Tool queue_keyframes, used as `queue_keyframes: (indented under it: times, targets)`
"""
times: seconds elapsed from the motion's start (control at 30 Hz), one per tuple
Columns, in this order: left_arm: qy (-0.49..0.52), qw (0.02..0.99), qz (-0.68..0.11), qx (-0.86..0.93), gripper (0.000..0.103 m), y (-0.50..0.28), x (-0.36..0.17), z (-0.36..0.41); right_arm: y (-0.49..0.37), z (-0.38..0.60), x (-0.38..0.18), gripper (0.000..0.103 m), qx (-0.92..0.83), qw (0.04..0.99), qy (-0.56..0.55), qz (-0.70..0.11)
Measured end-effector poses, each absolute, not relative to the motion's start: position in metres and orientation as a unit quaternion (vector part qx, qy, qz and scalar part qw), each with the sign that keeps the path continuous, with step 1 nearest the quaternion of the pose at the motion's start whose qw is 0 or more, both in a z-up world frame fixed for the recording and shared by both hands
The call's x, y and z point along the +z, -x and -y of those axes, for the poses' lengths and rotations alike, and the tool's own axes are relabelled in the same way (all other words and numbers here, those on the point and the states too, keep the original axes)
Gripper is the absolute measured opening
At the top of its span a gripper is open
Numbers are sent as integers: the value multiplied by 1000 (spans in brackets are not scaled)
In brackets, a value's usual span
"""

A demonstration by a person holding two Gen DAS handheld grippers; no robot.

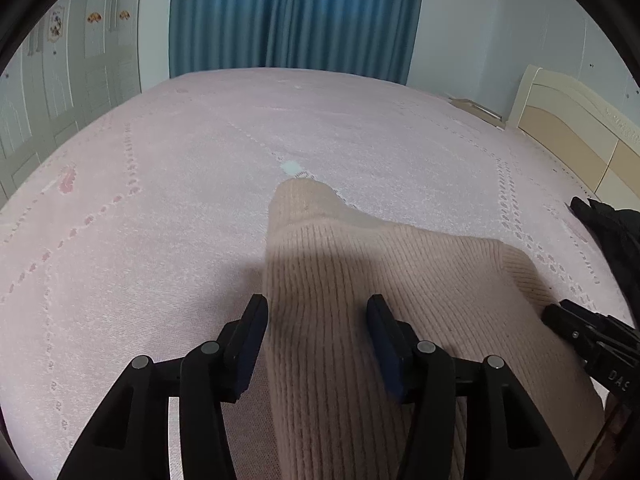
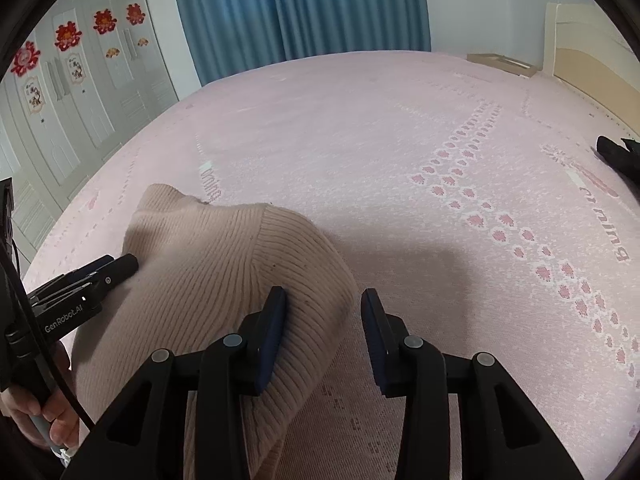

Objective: Fold small clothes

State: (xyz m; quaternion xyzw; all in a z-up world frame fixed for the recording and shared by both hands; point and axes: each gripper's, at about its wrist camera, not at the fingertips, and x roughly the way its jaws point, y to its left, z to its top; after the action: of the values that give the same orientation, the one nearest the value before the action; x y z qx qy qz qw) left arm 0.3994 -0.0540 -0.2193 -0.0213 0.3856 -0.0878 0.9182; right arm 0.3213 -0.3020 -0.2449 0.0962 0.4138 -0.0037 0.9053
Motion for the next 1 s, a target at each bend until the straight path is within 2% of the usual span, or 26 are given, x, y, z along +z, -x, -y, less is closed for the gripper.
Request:
queue_keyframes:
  times: [0.23,0.47,0.8,0.9,0.97,1.0]
  targets:
    - [56,921,-375,-91,50,-378,-211,40,-291,330,-225,39,-16,914,-132,-384]
    - [79,921,-370,-97,50,-330,-203,32,-254,340,-207,42,69,901,-255,-345]
    - [117,895,-422,-80,50,-265,-222,13,-221,274,-221,43,81,902,-164,-392]
    - [120,891,-431,-82,50,-265,-226,13,-226,266,-228,30,68,900,-155,-402]
    - [117,892,-430,-79,50,-268,-226,15,-231,267,-237,13,65,892,-161,-418]
    - [121,891,-430,-81,50,-269,-226,15,-231,267,-241,10,66,889,-162,-422]
